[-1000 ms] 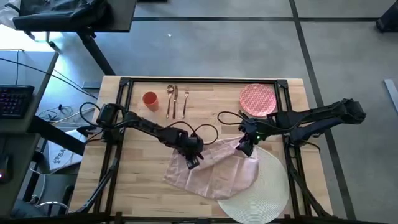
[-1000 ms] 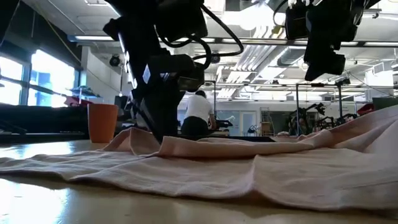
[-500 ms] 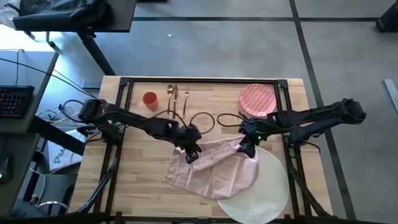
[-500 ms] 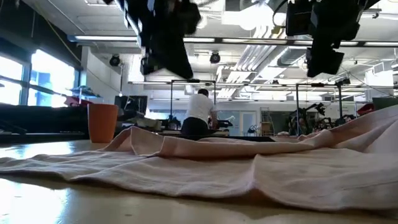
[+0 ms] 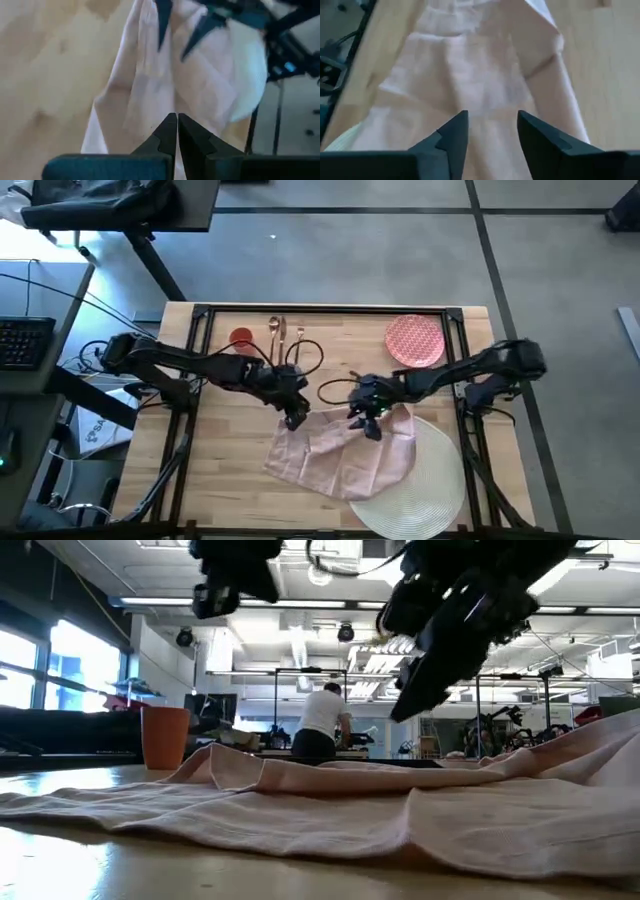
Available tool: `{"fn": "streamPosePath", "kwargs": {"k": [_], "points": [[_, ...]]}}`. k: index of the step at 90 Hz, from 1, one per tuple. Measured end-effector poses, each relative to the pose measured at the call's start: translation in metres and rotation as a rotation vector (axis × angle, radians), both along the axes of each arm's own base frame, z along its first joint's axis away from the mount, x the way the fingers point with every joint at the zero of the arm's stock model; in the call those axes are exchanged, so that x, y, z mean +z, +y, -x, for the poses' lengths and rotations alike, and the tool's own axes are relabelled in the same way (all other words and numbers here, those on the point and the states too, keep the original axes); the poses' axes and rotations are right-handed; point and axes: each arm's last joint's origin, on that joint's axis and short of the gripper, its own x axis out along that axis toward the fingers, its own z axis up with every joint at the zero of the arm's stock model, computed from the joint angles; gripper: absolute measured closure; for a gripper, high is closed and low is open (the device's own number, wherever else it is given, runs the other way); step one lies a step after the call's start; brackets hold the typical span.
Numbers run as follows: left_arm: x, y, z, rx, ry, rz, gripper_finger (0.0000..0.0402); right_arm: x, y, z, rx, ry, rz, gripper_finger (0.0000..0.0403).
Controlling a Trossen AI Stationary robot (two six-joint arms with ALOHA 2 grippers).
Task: Set table place
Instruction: Fold pink table napkin
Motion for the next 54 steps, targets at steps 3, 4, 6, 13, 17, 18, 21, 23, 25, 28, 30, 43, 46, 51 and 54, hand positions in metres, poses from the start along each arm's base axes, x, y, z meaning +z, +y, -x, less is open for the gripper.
{"fn": "streamPosePath", "kwargs": {"k": [3, 4, 6, 13, 17, 18, 21, 23, 25, 28, 30, 43, 46, 51, 54], "points": [[-0.002, -0.002, 0.003, -0.001, 0.036, 0.001, 0.0401, -0.005, -0.002, -0.003, -0.01, -0.002, -0.004, 0.0272], [-0.003, -0.003, 0.004, -0.001, 0.048, 0.002, 0.0401, -0.007, -0.002, -0.004, -0.012, -0.003, -0.005, 0.0273], [-0.004, -0.004, 0.005, 0.0, 0.068, 0.002, 0.0401, -0.01, -0.003, -0.006, -0.017, -0.003, -0.006, 0.0274], [-0.007, -0.009, 0.01, -0.003, 0.117, 0.005, 0.0401, -0.021, -0.005, -0.011, -0.021, 0.002, -0.003, 0.0276], [-0.007, -0.012, 0.012, -0.006, 0.128, 0.007, 0.0401, -0.027, -0.005, -0.013, -0.019, 0.007, 0.0, 0.0277], [-0.007, -0.012, 0.012, -0.006, 0.13, 0.008, 0.0401, -0.028, -0.005, -0.013, -0.018, 0.007, 0.0, 0.0277], [-0.008, -0.014, 0.012, -0.008, 0.133, 0.01, 0.0401, -0.032, -0.005, -0.015, -0.012, 0.004, 0.005, 0.0277], [-0.008, -0.016, 0.013, -0.011, 0.134, 0.012, 0.0401, -0.035, -0.005, -0.015, -0.007, 0.004, 0.009, 0.0277], [-0.007, -0.017, 0.013, -0.01, 0.134, 0.015, 0.0401, -0.037, -0.005, -0.016, -0.002, 0.008, 0.013, 0.0277], [-0.008, -0.018, 0.013, -0.009, 0.135, 0.019, 0.0401, -0.041, -0.005, -0.016, 0.003, 0.016, 0.015, 0.0277], [-0.008, -0.02, 0.014, -0.009, 0.136, 0.021, 0.0401, -0.044, -0.005, -0.016, 0.003, 0.023, 0.015, 0.0277], [-0.008, -0.026, 0.015, 0.001, 0.138, 0.028, 0.0401, -0.051, -0.005, -0.018, -0.004, 0.036, 0.014, 0.0277], [-0.008, -0.027, 0.015, -0.003, 0.138, 0.028, 0.0401, -0.051, -0.005, -0.018, 0.002, 0.035, 0.018, 0.0278], [-0.008, -0.029, 0.016, -0.008, 0.139, 0.027, 0.0401, -0.051, -0.004, -0.018, 0.022, 0.029, 0.033, 0.0282], [-0.008, -0.029, 0.016, -0.011, 0.139, 0.027, 0.0401, -0.051, -0.003, -0.018, 0.034, 0.026, 0.042, 0.0288]]}}
